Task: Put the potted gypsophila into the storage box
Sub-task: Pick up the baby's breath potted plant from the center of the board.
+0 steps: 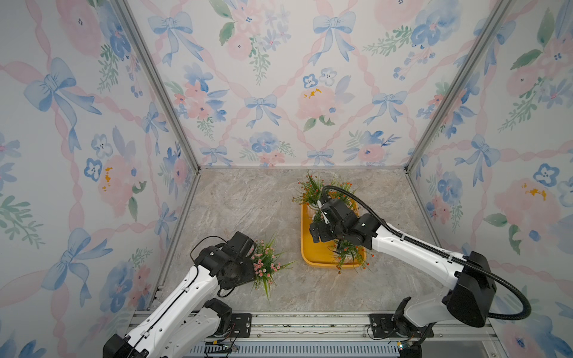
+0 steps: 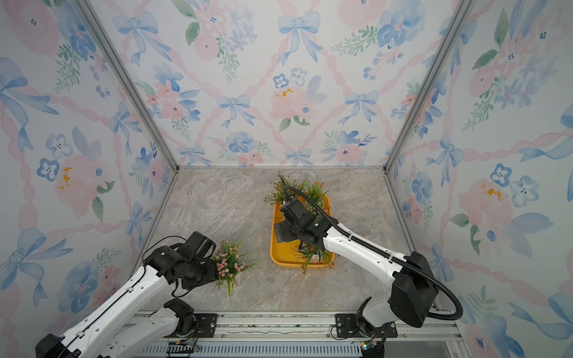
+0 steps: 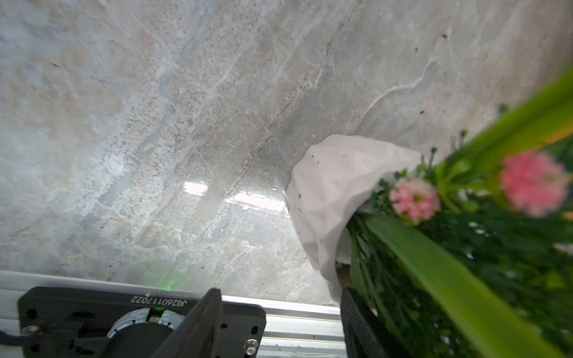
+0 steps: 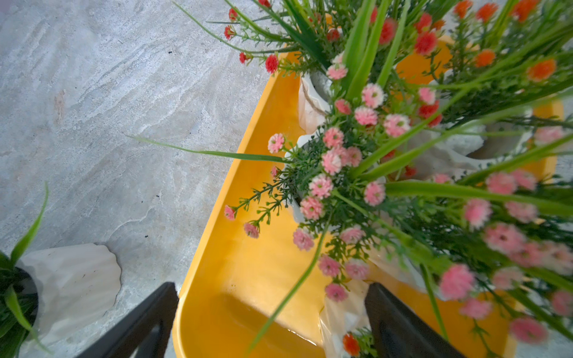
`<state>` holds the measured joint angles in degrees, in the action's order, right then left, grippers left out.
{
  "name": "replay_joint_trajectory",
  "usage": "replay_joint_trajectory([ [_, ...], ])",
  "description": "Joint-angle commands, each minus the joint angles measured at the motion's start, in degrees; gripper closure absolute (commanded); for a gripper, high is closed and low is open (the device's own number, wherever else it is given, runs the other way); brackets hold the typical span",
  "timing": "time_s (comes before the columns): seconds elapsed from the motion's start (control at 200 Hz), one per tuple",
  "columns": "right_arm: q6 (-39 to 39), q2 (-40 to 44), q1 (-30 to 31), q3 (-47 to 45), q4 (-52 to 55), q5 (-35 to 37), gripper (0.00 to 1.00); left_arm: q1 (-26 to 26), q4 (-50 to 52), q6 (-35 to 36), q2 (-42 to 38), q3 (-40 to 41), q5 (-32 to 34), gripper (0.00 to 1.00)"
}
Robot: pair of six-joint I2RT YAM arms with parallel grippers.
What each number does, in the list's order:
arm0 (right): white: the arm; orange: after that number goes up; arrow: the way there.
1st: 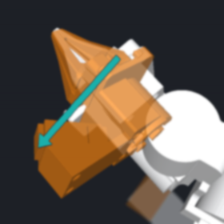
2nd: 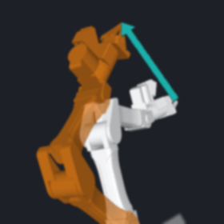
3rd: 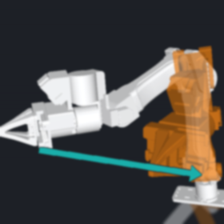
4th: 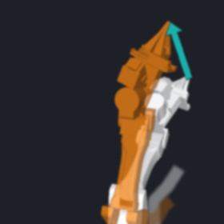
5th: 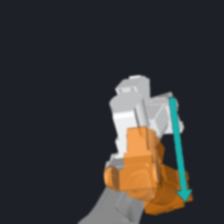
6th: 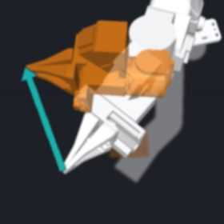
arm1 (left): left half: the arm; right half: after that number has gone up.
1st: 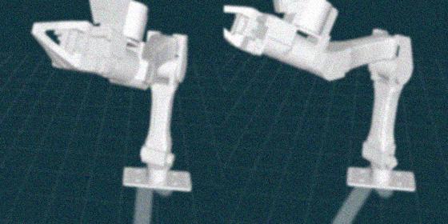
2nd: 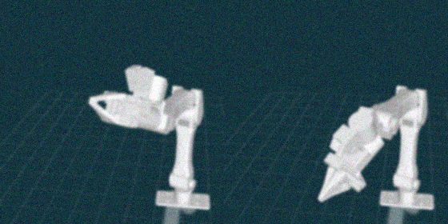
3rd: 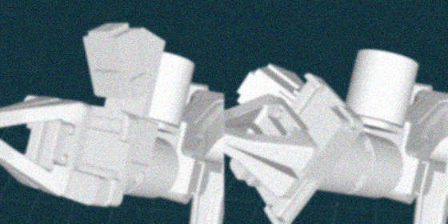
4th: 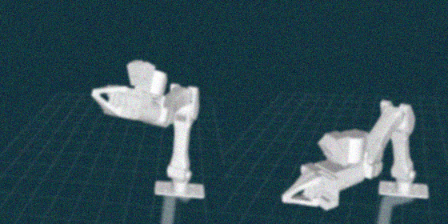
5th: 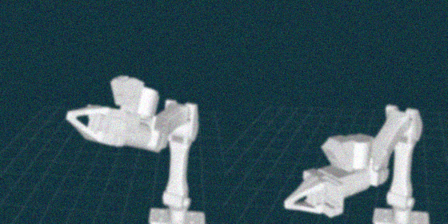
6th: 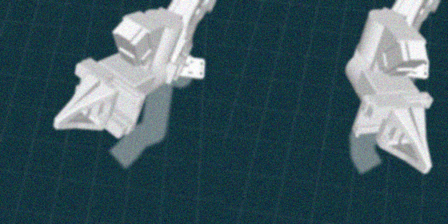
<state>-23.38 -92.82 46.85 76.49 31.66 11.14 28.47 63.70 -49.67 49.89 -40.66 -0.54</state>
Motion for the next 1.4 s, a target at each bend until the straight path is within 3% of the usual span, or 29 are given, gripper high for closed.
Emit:
replay_joint_trajectory([
  [0.0,0.86,-1.39,-0.61,0.63,-0.11,0.64,0.03,0.28,-3.05,-3.5,-0.88,1.99,-0.72,0.4],
  [0.31,1.8,0.3,-0.68,-0.12,-0.07,0.38,0.03,0.37,-6.47,-8.47,-2.6,6.05,0.61,0.49],
  [0.865,2.02,0.33,-1.32,-0.39,0.6,0.2,0.03,0.8,-11.67,-9.72,-1.3,7.75,1.42,1.0],
  [1.195,1.54,1.73,-1.44,-0.73,0.95,0.27,0.03,0.99,-11.5,-7.79,-1.2,2.0,0.88,1.0],
  [1.395,1.45,4.06,-1.66,-1.34,0.69,1.03,0.03,1.97,-11.59,-4.8,3.7,-8.58,0.54,1.0],
])
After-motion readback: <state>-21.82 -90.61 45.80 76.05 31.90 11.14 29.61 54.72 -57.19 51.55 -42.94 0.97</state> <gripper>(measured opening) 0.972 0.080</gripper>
